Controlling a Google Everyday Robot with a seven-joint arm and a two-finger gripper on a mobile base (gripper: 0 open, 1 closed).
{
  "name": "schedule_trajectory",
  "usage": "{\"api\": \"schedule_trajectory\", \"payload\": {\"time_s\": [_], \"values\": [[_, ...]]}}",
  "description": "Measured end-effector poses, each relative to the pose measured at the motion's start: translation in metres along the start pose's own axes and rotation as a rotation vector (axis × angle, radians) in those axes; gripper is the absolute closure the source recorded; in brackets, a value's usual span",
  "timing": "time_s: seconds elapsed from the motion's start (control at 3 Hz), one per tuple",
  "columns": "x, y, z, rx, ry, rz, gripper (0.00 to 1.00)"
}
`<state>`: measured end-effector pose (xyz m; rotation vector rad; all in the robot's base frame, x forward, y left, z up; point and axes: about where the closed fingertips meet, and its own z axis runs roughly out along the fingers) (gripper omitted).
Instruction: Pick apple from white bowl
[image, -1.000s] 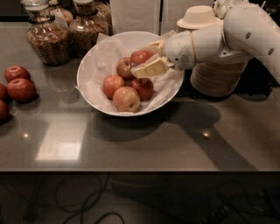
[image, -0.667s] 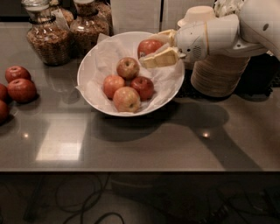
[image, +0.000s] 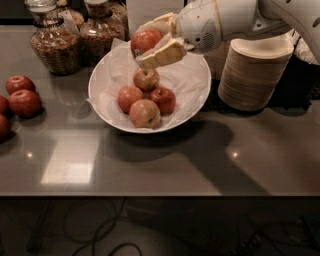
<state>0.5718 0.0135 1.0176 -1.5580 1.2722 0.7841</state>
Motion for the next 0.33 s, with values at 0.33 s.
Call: {"api": "schedule_trajectory", "payload": {"time_s": [0.33], "values": [[0.0000, 0.0000, 0.0000, 0.000, 0.000, 0.000, 1.00]]}}
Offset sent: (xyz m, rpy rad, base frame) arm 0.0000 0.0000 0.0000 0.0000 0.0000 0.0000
